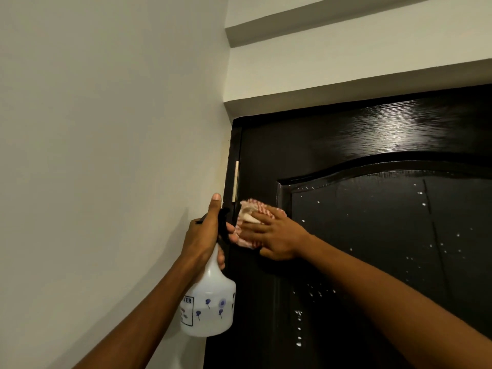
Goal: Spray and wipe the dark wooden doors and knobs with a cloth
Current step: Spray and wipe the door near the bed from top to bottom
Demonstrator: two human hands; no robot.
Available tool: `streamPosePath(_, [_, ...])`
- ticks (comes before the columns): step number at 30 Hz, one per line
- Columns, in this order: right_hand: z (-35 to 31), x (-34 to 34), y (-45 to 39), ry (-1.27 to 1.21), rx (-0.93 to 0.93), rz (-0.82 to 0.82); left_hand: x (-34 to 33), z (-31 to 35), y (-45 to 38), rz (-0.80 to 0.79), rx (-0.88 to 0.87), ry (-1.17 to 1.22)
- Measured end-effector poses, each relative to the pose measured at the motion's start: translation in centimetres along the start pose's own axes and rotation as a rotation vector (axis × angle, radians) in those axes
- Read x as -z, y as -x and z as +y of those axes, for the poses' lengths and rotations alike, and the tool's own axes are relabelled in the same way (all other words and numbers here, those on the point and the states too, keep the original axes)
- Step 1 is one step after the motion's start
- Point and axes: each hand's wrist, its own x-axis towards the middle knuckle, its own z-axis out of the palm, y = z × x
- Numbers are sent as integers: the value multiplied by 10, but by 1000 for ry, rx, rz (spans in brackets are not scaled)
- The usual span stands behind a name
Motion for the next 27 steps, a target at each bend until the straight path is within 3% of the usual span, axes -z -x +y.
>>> streamPosePath(2, [7, 3, 19, 12, -23, -15, -7, 0, 4, 3, 16, -3])
streamPosePath(4, [23, 13, 41, 28, -159, 26, -14, -2, 8, -10, 37, -1])
streamPosePath(10, [95, 31, 127, -74, -842, 221, -39, 0, 11, -47, 62, 47])
streamPosePath(13, [86, 8, 177, -236, -1075, 387, -56, 2, 15, -57, 68, 77])
streamPosePath(19, [37, -22, 186, -282, -1134, 402, -93, 19, 11, -106, 65, 182])
streamPosePath(27, [9, -35, 172, -293, -1180, 387, -113, 16, -1, -31, 118, 176])
